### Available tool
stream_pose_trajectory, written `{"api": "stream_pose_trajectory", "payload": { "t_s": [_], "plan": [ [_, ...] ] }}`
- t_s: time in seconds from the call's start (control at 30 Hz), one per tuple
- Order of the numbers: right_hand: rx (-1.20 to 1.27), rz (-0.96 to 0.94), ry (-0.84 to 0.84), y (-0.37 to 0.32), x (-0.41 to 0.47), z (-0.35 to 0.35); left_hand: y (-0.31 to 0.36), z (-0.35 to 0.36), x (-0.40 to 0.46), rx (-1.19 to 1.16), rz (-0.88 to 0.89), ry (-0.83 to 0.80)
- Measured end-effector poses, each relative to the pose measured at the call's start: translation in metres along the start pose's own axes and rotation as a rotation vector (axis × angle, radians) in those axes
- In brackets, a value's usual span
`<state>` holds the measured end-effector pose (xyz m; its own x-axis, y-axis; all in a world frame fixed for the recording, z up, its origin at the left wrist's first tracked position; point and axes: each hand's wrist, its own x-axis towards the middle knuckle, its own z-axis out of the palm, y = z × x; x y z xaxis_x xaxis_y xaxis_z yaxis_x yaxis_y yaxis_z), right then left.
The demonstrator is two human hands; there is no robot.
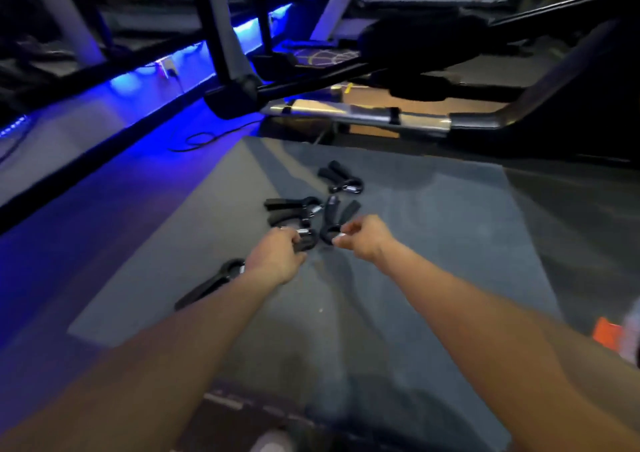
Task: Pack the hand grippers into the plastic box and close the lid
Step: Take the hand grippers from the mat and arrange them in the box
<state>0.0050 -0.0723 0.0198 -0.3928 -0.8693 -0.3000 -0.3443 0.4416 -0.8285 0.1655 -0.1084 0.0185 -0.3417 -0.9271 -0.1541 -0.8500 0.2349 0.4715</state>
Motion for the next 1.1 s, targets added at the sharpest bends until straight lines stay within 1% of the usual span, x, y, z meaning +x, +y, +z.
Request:
{"api": "stream_pose_trajectory", "payload": {
  "t_s": [0.13,0.23,0.33,0.43,0.53,0.7,0.83,0.9,0.97,1.03,1.1],
  "plan": [
    [-0.023,-0.024,-0.069,-0.001,0.006,0.059,-0.063,0.000,-0.003,0.054,-0.105,0.001],
    [-0.023,0.001,-0.107,0.009,0.008,0.094,-0.101,0.001,-0.007,0.085,-0.166,0.003],
    [-0.037,0.033,-0.111,0.017,0.012,0.119,-0.129,0.004,-0.006,0.136,-0.173,0.011],
    [-0.057,0.036,-0.117,0.019,0.018,0.134,-0.151,0.010,-0.006,0.188,-0.227,-0.036],
    [-0.060,0.046,-0.133,0.022,0.019,0.146,-0.167,0.017,-0.004,0.214,-0.257,-0.091],
    [-0.069,0.062,-0.144,0.026,0.019,0.154,-0.175,0.022,-0.001,0.255,-0.246,-0.074],
    [-0.063,0.069,-0.140,0.027,0.017,0.146,-0.163,0.017,-0.005,0.235,-0.345,-0.103],
    [-0.059,0.066,-0.132,0.025,0.013,0.135,-0.151,0.014,-0.009,0.161,-0.370,-0.101],
    [-0.050,0.064,-0.103,0.025,0.007,0.118,-0.130,0.009,-0.011,-0.006,-0.364,-0.098],
    [-0.018,0.070,-0.072,0.025,0.000,0.096,-0.100,0.005,-0.011,-0.320,-0.319,-0.146],
    [0.029,0.083,-0.056,0.024,-0.013,0.071,-0.061,0.004,-0.016,-0.645,-0.271,-0.267]
  ]
}}
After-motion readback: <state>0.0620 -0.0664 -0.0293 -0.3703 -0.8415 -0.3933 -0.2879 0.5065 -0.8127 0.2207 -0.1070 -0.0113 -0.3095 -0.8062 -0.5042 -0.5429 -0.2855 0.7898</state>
